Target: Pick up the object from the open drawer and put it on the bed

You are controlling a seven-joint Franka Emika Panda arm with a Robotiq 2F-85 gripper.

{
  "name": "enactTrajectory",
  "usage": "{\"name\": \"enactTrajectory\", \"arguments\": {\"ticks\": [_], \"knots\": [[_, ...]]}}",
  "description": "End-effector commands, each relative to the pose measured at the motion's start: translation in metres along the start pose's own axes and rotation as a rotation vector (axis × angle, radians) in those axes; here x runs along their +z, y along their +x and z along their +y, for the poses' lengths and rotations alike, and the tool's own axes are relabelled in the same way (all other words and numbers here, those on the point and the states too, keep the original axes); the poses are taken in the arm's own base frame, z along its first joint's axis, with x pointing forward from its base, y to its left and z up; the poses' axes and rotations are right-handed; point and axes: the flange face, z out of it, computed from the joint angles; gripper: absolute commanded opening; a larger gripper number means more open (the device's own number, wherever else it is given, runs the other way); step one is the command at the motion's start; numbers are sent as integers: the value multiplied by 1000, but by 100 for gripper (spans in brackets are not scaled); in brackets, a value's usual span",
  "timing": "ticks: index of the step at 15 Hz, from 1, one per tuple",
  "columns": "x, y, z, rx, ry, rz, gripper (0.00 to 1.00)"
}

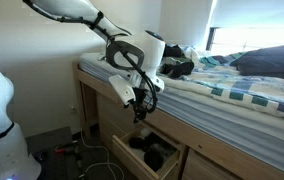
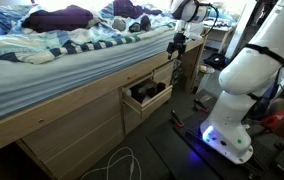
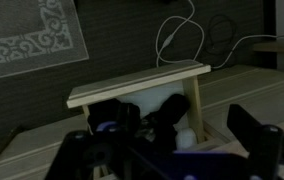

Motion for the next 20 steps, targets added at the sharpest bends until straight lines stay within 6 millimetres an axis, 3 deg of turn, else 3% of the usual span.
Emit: {"name": "enactTrajectory", "arguments": {"ticks": [1, 9, 15, 20], "knots": [[7, 9, -4, 87, -131, -29, 100], [30, 21, -15, 452, -76, -89, 100], [36, 17, -15, 406, -93, -86, 100], [60, 40, -29, 393, -132, -56, 100]]}}
